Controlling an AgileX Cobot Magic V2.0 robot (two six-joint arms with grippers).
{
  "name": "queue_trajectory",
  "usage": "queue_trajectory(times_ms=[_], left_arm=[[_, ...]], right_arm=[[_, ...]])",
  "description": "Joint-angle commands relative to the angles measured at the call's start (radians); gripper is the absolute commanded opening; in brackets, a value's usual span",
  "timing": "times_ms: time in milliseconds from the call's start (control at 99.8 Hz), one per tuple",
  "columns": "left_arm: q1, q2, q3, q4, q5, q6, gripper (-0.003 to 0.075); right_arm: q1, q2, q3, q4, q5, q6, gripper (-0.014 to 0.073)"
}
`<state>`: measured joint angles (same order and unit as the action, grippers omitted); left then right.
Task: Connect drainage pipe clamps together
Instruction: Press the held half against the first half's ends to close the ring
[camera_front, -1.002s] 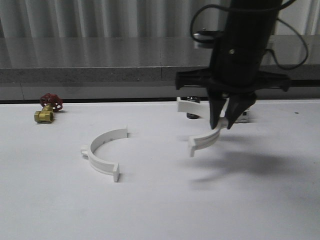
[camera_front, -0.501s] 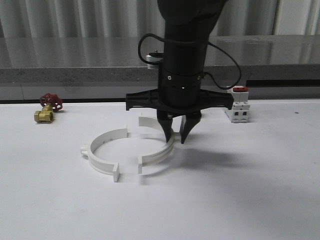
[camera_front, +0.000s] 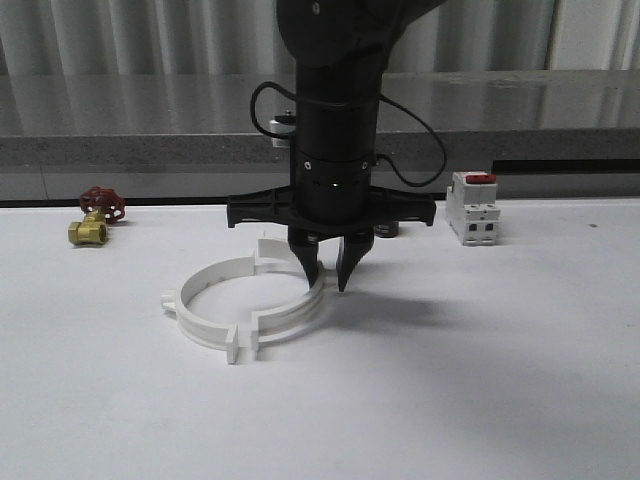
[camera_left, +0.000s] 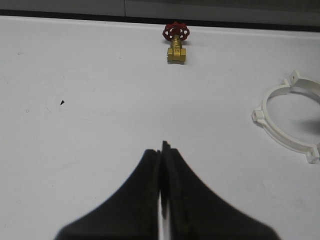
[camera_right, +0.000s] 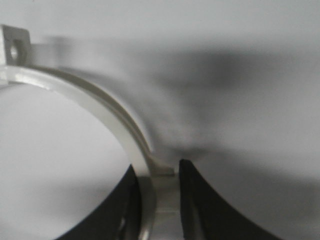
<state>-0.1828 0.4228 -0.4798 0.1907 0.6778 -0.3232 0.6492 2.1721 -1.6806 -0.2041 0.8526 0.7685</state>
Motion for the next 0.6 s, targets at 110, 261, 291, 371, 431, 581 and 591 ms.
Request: queue_trajectory(times_ms=[110, 261, 291, 371, 431, 581, 591], left_arm=[[0.005, 0.005, -0.027, 0.005, -0.059, 0.001, -0.002], [0.005, 0.005, -0.027, 0.005, -0.059, 0.001, -0.002], [0.005, 0.005, -0.027, 0.005, -0.059, 0.001, -0.002], [0.005, 0.005, -0.027, 0.005, -0.059, 0.001, -0.002], [0.005, 0.005, -0.027, 0.005, -0.059, 0.001, -0.002], [0.005, 0.005, -0.027, 0.005, -0.059, 0.001, -0.002], [0.005, 0.005, -0.027, 0.005, -0.059, 0.001, -0.002]], right_arm=[[0.004, -0.032, -0.029, -0.023, -0.012, 0.02, 0.0057], [0.006, -0.02, -0.029, -0.012, -0.014, 0.03, 0.0057], [0.006, -0.018, -0.029, -0.01, -0.015, 0.034, 0.0057], [0.006, -0.018, -0.029, -0.002, -0.024, 0.044, 0.0057], [0.006, -0.018, -0.029, 0.005, -0.03, 0.045, 0.0057], [0.006, -0.018, -0.029, 0.03, -0.034, 0.045, 0.0059], [0.006, -0.018, -0.029, 0.031, -0.034, 0.045, 0.0059]])
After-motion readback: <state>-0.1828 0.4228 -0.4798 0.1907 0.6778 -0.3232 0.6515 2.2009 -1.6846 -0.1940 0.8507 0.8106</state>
